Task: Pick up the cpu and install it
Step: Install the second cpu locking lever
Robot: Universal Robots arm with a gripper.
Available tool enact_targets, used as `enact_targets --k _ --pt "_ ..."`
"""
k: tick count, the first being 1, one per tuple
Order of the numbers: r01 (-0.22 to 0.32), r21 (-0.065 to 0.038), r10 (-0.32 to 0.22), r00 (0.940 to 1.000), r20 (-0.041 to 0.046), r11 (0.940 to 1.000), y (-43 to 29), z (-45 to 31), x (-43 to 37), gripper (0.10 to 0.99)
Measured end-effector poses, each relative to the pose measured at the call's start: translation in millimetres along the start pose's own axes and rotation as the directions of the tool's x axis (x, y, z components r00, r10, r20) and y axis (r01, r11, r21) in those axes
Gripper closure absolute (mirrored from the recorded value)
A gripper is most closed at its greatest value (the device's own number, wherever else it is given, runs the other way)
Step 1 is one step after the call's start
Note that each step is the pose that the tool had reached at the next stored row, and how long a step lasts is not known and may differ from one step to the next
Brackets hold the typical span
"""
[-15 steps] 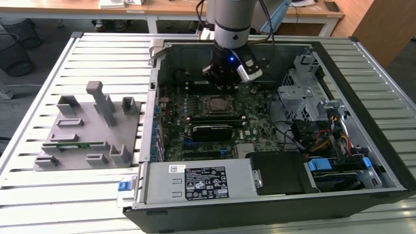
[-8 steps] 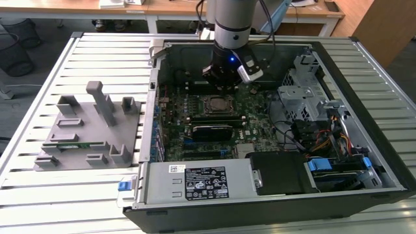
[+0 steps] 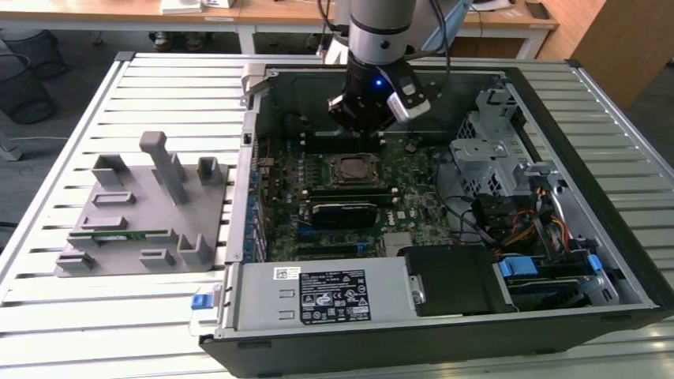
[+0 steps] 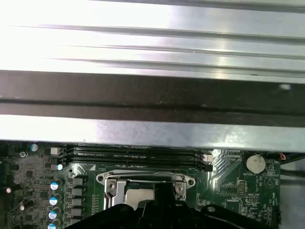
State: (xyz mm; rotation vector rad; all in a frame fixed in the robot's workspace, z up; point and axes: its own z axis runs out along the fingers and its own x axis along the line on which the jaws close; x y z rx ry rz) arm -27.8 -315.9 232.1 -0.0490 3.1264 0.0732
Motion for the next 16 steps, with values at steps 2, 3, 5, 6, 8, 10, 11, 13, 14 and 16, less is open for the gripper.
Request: enact_targets --k 2,3,5,6,8,10,11,13,14,16 --pt "0.0 0.0 0.0 1.0 0.0 1.0 -0.9 -2.4 0.0 0.98" --pt "0.0 0.0 0.0 1.0 0.0001 1.0 -3.4 -2.5 0.1 0.98" --pt "0.0 0.0 0.0 1.0 0.0 1.0 -8.0 -2.8 0.3 0.98" --pt "0.0 0.0 0.0 1.0 0.0001 1.0 -9.4 -2.9 0.3 0.98" --pt "0.0 0.0 0.0 1.0 0.0001 1.0 -10.9 -2.9 0.4 0.98" --pt "0.0 0.001 0.0 1.0 -0.0001 1.0 -12.7 -2.8 0.5 0.98" --pt "0.0 0.001 0.0 1.0 -0.0005 1.0 -14.1 -2.8 0.5 0.98" --pt "0.0 0.001 0.0 1.0 -0.0022 1.0 -18.3 -2.7 0.6 0.98" --pt "0.0 0.001 0.0 1.0 -0.0036 1.0 -20.6 -2.5 0.7 0.98" --pt "0.0 0.0 0.0 1.0 -0.0056 1.0 -24.2 -2.4 0.8 0.98"
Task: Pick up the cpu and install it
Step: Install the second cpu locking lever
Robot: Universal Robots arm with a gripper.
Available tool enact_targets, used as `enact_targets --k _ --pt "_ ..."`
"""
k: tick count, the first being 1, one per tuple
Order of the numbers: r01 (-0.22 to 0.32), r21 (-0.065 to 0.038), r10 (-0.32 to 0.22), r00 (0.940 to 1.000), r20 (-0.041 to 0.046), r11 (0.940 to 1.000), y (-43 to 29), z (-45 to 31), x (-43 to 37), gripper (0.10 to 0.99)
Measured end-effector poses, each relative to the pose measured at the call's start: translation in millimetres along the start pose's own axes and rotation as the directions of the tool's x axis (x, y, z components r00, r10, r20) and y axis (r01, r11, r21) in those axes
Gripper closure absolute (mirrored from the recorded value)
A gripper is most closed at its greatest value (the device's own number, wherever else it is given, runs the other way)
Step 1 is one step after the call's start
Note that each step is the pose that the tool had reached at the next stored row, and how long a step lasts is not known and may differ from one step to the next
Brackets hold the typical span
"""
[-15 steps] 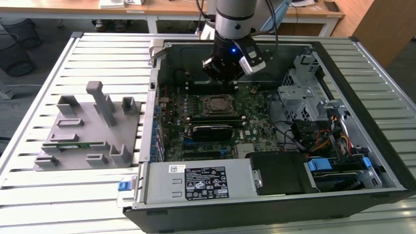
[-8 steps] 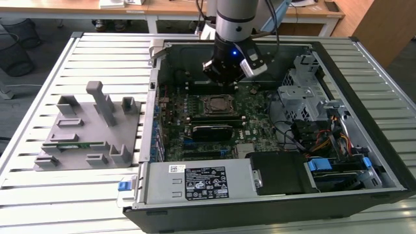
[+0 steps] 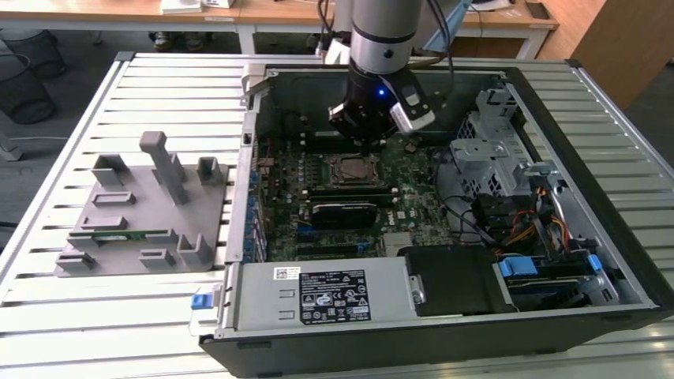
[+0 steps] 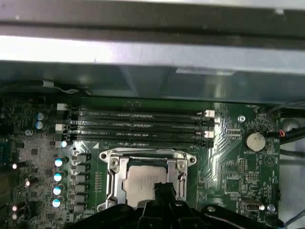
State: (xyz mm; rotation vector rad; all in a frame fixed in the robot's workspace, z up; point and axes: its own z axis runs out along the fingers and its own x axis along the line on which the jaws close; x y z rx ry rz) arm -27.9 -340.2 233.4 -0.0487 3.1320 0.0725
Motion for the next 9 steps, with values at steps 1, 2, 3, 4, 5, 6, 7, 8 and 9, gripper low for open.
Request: enact_targets --k 1,2,3,4,5,6,7,8,9 --pt "0.0 0.0 0.0 1.0 -0.0004 1.0 -1.7 -0.1 0.1 0.98" --pt "0.0 0.0 0.0 1.0 -0.0008 1.0 -3.3 -0.2 0.1 0.98" --pt "0.0 0.0 0.0 1.0 -0.0013 1.0 -5.2 -0.2 0.2 0.98" --pt "0.0 -0.001 0.0 1.0 -0.0019 1.0 -7.3 -0.3 0.2 0.98" --pt "0.0 -0.001 0.0 1.0 -0.0025 1.0 -8.7 -0.5 0.3 0.98" --pt "0.0 -0.001 0.0 1.0 -0.0035 1.0 -9.4 -1.1 0.3 0.98" --pt "0.0 0.0 0.0 1.0 -0.0045 1.0 -9.7 -2.8 0.3 0.98" --pt "0.0 0.0 0.0 1.0 -0.0049 1.0 -9.9 -5.1 0.3 0.98" --pt "0.0 0.0 0.0 1.0 -0.0054 1.0 -9.9 -7.7 0.3 0.98"
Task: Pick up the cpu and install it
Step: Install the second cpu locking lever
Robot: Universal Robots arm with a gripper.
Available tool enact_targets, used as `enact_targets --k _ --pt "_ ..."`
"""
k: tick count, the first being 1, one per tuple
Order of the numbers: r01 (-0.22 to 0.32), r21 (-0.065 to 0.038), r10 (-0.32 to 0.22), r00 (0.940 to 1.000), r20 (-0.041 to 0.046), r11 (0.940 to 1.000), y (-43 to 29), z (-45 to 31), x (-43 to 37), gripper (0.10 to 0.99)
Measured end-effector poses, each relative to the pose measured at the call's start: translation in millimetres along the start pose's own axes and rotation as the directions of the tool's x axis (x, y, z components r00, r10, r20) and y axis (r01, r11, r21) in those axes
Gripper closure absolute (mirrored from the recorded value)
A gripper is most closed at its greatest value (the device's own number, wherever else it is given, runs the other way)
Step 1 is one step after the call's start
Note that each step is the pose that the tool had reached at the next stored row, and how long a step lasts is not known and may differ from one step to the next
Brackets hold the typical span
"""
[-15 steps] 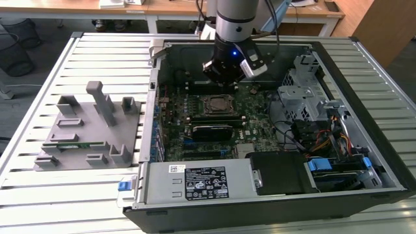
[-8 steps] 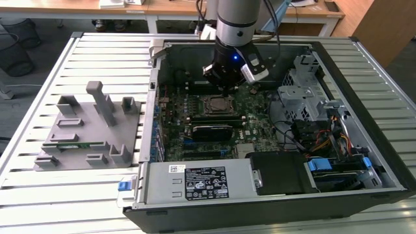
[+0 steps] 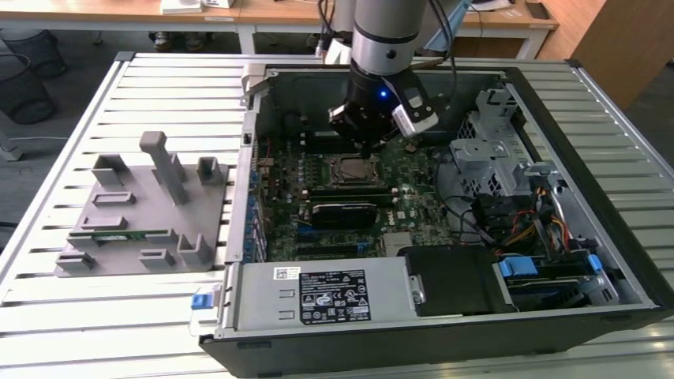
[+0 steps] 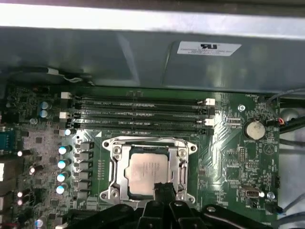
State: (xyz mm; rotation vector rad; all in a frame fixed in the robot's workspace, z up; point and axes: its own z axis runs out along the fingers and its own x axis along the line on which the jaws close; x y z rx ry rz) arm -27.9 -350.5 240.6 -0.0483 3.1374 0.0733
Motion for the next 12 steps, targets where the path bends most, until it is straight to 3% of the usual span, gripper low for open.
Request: enact_targets --k 8,12 --pt "0.0 -0.001 0.0 1.0 -0.0017 1.0 -10.9 -2.3 0.5 0.98" --pt "0.0 -0.001 0.0 1.0 -0.0032 1.0 -21.2 -2.1 0.9 0.98"
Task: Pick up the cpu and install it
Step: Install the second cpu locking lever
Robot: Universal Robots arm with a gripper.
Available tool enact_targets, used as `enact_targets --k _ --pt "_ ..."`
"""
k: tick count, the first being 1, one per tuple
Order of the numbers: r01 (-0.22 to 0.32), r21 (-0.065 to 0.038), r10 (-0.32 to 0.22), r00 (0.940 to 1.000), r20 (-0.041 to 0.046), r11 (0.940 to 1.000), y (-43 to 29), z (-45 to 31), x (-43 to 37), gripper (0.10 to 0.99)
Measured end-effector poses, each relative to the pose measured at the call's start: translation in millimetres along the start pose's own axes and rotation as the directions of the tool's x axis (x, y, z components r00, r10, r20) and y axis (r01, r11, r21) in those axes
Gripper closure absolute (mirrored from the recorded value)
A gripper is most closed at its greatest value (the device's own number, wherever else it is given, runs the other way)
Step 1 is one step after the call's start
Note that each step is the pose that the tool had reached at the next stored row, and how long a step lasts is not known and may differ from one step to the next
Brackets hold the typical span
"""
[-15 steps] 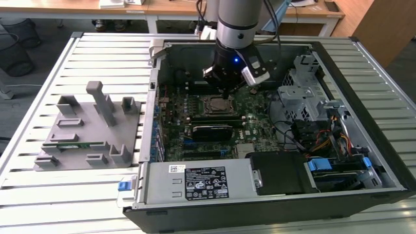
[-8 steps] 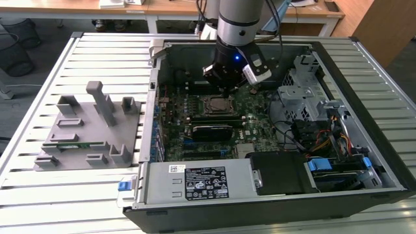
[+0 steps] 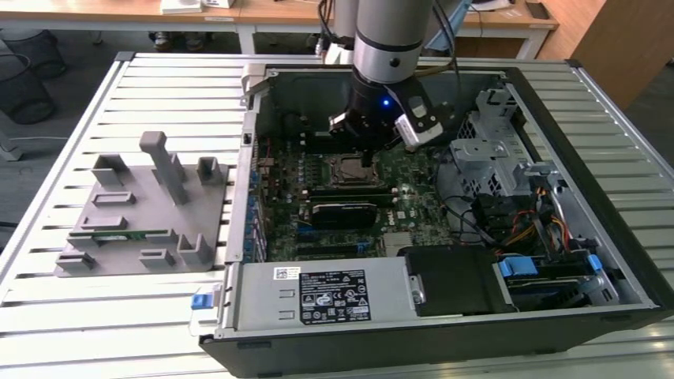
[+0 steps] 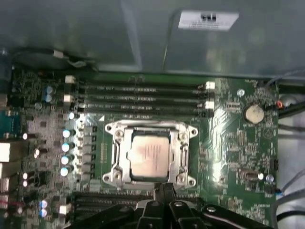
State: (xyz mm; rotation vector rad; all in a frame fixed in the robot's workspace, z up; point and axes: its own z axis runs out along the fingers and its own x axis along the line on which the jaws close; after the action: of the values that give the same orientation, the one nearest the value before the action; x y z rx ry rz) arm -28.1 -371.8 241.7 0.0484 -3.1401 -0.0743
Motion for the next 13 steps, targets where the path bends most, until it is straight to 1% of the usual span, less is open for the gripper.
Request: enact_targets --k 2,5,7,10,11,13 --pt "0.0 0.0 0.0 1.0 -0.0011 1.0 -5.0 0.3 0.2 0.98" --pt "0.0 0.0 0.0 1.0 -0.0013 1.0 -6.9 1.2 1.2 0.98" --pt "0.0 0.0 0.0 1.0 -0.0013 1.0 -7.1 1.5 4.6 0.98" --pt "0.0 0.0 0.0 1.0 -0.0013 1.0 -7.9 1.8 13.6 0.98" --pt "0.0 0.0 0.0 1.0 -0.0013 1.0 -8.9 1.8 15.3 0.98" --pt "0.0 0.0 0.0 1.0 -0.0013 1.0 -12.0 1.9 15.8 0.98"
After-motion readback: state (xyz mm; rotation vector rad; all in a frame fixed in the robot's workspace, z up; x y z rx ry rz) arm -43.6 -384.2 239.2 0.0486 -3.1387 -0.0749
